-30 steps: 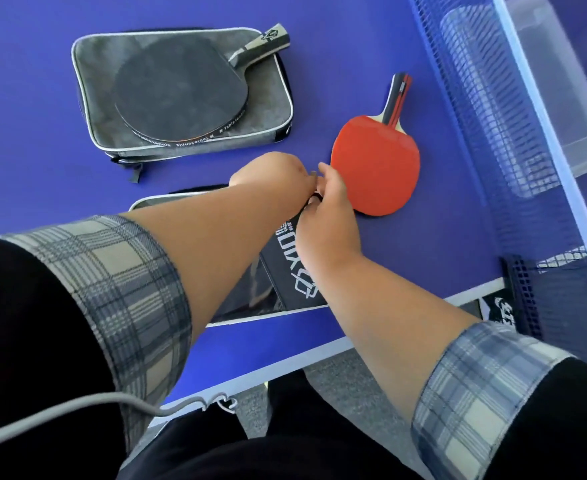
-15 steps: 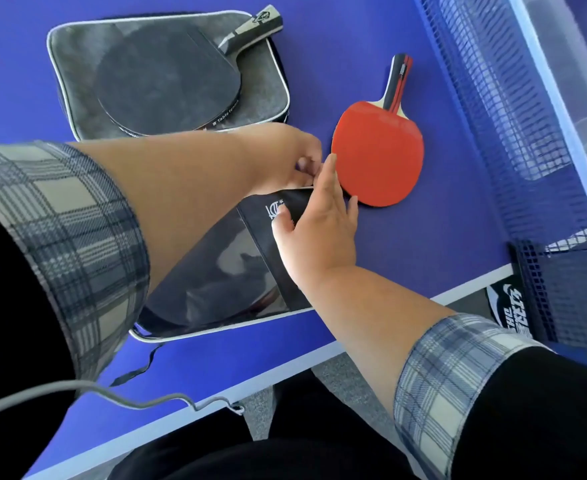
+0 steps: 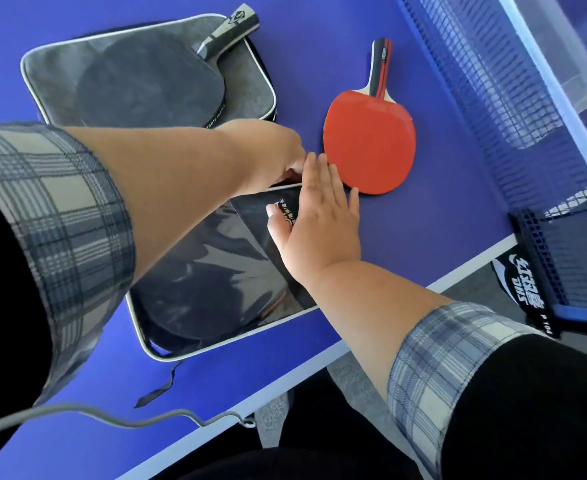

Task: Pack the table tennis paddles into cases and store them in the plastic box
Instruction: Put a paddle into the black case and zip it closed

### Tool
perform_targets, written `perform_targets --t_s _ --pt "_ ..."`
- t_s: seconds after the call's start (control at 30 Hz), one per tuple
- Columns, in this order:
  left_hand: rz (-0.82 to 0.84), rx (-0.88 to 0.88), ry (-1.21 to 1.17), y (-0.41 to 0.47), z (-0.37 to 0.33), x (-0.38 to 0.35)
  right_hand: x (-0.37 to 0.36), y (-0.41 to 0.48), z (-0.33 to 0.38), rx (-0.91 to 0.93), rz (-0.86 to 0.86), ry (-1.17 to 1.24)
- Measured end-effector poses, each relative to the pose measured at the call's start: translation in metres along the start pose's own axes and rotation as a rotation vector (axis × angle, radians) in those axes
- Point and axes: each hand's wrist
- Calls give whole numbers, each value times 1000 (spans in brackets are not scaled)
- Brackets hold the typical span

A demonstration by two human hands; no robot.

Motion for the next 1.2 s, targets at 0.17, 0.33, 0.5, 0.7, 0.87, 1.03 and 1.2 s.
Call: perform_targets --t_s 0.17,0.33,0.5,0.7,0.87,1.03,1.2 --pt "50 118 -8 -33 16 -7 2 6 0 -35 107 -69" --pt "84 272 -82 -76 30 -28 8 9 -4 -62 204 -146" --pt "45 356 -95 -102 30 -34 15 -1 33 42 166 -120" --pt "76 333 10 -108 30 -38 -11 -33 54 167 245 -253" --pt "58 372 66 -134 43 -51 -15 -29 52 156 190 -276" --pt "0 454 4 -181 56 -94 -13 -29 54 151 233 -286" --pt "-45 564 -144 -198 45 -126 -8 -30 66 233 239 -335"
Point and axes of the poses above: each hand's wrist, its own y-axis towards the middle knuckle, its own x-axis out of the back of the hand, z = x × y, and after that the axes turned 11 degrees about z, right-handed
